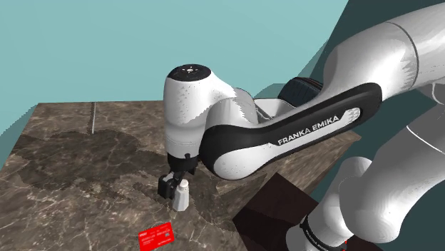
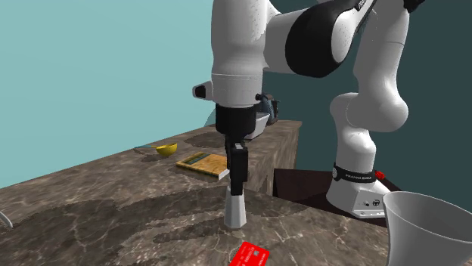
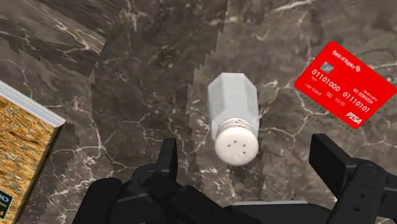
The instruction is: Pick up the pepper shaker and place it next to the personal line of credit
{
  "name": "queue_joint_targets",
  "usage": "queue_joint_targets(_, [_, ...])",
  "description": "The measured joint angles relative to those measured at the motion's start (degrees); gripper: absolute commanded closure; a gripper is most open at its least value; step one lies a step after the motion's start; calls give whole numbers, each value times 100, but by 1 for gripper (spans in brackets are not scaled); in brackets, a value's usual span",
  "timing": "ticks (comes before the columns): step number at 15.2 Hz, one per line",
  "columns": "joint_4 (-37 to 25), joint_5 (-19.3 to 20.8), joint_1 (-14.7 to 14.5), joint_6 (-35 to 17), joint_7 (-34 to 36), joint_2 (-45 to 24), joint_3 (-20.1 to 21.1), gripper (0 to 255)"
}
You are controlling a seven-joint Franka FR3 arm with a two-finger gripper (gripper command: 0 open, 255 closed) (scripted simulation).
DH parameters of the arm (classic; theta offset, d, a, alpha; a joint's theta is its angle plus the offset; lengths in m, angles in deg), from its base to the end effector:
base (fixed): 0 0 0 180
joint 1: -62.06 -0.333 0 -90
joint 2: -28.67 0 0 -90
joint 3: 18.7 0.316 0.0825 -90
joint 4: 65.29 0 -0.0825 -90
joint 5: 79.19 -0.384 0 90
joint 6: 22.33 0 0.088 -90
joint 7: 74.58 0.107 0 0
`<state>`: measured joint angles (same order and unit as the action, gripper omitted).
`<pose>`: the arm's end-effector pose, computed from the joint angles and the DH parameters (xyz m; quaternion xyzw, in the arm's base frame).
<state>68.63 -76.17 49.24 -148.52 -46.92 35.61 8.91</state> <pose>0.3715 0.3154 0.3768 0.9909 0.1249 0.0156 0.0486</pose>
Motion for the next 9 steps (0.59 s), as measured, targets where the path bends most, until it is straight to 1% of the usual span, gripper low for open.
queue_joint_targets(2, [-144,-99,-23,293,-68,171,-12,0])
queue_joint_targets(4, [-225,-149,-30,453,-116,258,-28,0])
queue_joint_targets(9, [-271,-159,-37,514,-111,269,-23,0])
